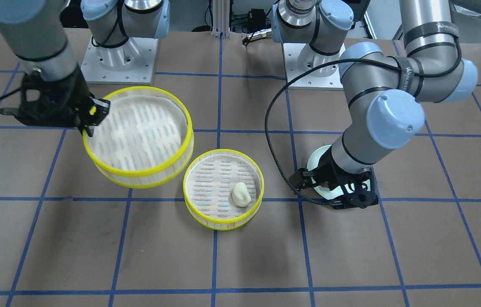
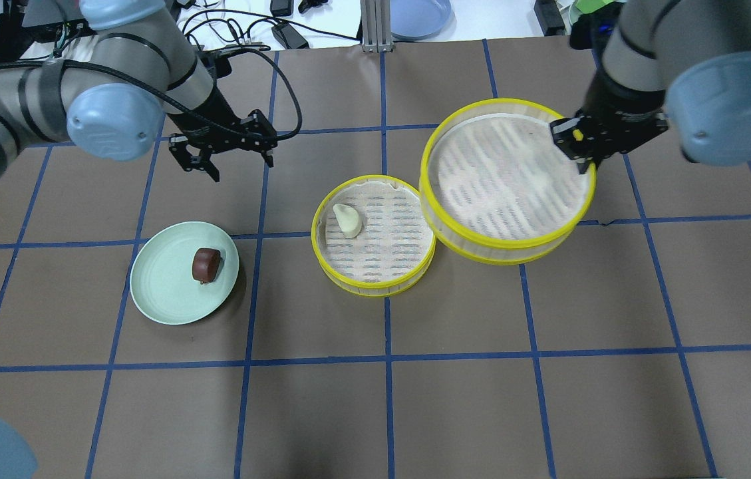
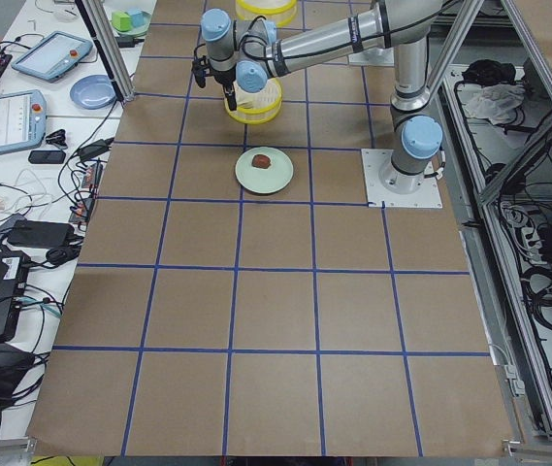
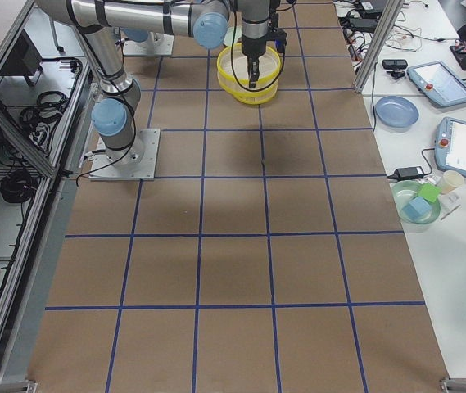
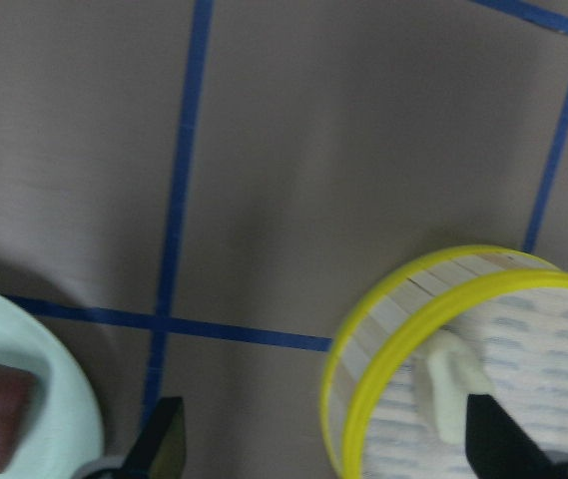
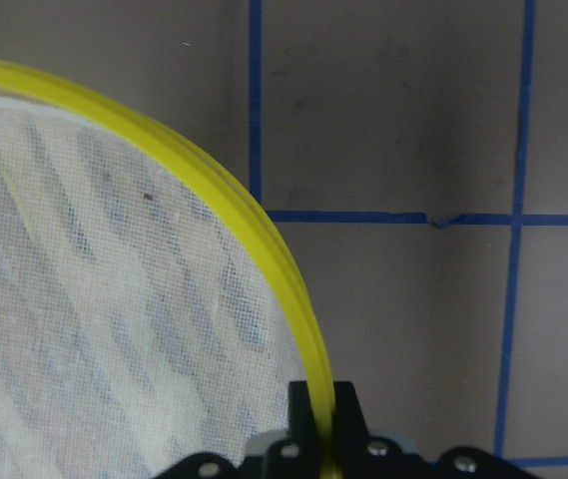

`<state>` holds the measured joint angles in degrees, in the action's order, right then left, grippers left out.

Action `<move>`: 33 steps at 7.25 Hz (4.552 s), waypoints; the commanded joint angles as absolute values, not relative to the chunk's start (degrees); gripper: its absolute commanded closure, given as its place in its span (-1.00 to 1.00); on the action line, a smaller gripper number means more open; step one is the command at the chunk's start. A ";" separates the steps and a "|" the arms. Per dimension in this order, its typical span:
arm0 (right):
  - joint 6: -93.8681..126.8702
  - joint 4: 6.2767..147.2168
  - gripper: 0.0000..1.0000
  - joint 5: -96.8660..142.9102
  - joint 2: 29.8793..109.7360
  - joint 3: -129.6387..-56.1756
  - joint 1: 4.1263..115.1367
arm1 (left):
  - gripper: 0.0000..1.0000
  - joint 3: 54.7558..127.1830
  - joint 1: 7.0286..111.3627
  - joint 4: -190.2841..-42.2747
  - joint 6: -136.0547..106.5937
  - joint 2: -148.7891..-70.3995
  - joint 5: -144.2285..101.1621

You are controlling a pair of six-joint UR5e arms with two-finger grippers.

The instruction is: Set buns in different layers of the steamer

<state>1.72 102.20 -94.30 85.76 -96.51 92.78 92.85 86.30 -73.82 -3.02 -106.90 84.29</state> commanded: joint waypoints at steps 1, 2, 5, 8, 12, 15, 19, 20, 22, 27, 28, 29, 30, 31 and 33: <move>19.08 112.11 1.00 -94.39 75.28 -96.59 105.69 | -0.96 96.04 80.26 -76.99 9.81 -105.30 88.06; 20.38 116.06 1.00 -94.66 71.93 -96.59 107.91 | -0.96 99.46 79.20 -76.99 15.67 -105.38 89.63; 19.34 116.10 1.00 -96.23 70.84 -96.77 108.02 | -0.96 105.80 78.31 -77.08 18.90 -107.66 89.48; 18.63 116.02 1.00 -96.94 70.14 -97.12 108.02 | -0.80 105.91 78.31 -76.55 18.28 -110.74 88.68; 18.90 115.93 1.00 -96.68 69.96 -97.56 108.45 | 1.00 103.29 78.31 -76.99 16.80 -112.76 89.29; 19.16 115.66 1.00 -96.59 69.44 -97.56 108.72 | 1.00 98.11 78.31 -80.32 15.56 -110.49 89.65; 21.52 115.67 1.00 -96.33 68.55 -96.50 108.72 | 1.00 89.47 79.80 -88.24 2.48 -102.41 84.76; 21.62 115.58 0.86 -96.76 68.55 -96.50 108.72 | 1.00 89.47 80.24 -88.24 -1.54 -101.44 83.60; 21.45 114.35 -0.99 -96.59 69.25 -96.42 108.63 | 1.00 89.39 86.01 -87.81 -13.28 -100.28 76.15; 20.39 92.58 -1.00 -89.83 89.71 -86.15 96.70 | 1.00 91.31 94.12 -79.39 -26.10 -104.57 58.30; 20.30 88.89 -1.00 -91.56 91.82 -85.87 96.33 | 1.00 94.02 96.05 -74.32 -26.71 -105.81 57.84; 19.87 86.25 -1.00 -93.41 92.72 -85.96 96.42 | 0.74 96.48 97.80 -66.87 -30.03 -107.30 57.83; 19.86 86.48 -1.00 -94.04 92.72 -86.04 96.42 | -0.47 96.59 98.08 -64.54 -30.93 -108.53 57.92; 19.95 89.01 -1.00 -93.69 92.72 -86.13 96.50 | -0.99 96.50 98.17 -64.34 -31.02 -108.89 58.09; 19.60 90.79 -1.00 -93.35 92.72 -86.40 96.50 | -1.00 95.98 98.00 -64.42 -30.85 -108.46 58.80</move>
<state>19.74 90.01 -93.71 92.69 -86.27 96.46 96.22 98.04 -64.59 -30.86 -108.64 58.45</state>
